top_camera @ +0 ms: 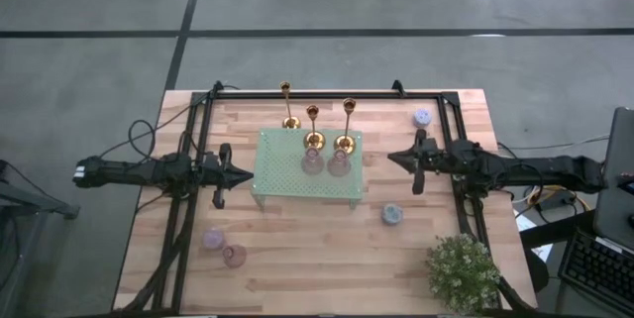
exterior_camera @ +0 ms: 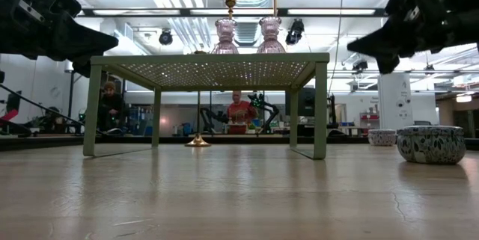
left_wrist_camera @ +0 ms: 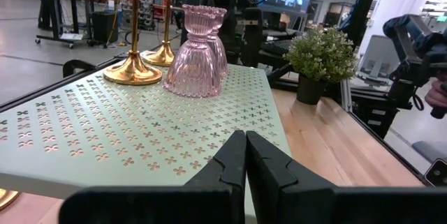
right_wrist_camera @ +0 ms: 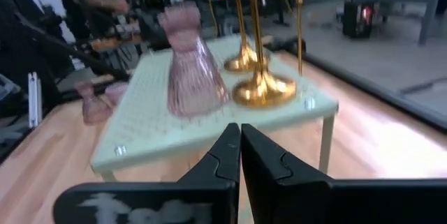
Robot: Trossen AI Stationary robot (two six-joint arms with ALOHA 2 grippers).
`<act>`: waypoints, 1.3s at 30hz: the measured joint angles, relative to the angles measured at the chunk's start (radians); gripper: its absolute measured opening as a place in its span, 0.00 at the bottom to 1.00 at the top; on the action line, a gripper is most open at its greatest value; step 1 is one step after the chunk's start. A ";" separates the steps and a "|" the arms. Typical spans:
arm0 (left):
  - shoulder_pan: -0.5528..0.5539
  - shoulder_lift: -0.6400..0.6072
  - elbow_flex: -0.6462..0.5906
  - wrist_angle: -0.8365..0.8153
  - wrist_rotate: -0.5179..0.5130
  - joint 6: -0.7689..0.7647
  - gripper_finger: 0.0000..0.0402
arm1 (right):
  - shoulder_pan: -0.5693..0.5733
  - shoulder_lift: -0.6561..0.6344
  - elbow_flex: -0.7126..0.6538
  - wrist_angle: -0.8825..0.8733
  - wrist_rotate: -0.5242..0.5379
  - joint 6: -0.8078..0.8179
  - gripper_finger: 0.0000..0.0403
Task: Pick & Place candle stick holders
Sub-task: Put the gold candle holder on the shelf aligned with the other gold candle holders
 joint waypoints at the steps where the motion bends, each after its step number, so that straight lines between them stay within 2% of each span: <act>1: 0.000 0.000 0.000 0.000 0.000 0.000 0.03 | 0.000 -0.010 0.003 0.000 0.000 -0.015 0.02; 8: 0.000 0.000 0.000 0.000 0.000 0.000 0.03 | 0.000 -0.059 -0.007 -0.005 0.001 -0.111 0.02; 15: 0.000 0.000 0.000 0.000 0.000 0.000 0.03 | 0.000 -0.058 -0.018 -0.014 0.001 -0.046 0.02; 34: 0.000 0.000 0.000 0.003 -0.003 0.003 0.03 | 0.000 -0.058 -0.018 -0.013 0.000 -0.043 0.02; 36: 0.000 0.001 0.000 0.037 -0.036 0.008 0.03 | 0.000 -0.058 -0.018 -0.013 0.000 -0.043 0.02; 39: 0.000 0.006 0.000 0.174 -0.103 -0.009 0.03 | 0.000 -0.058 -0.018 -0.013 0.000 -0.043 0.02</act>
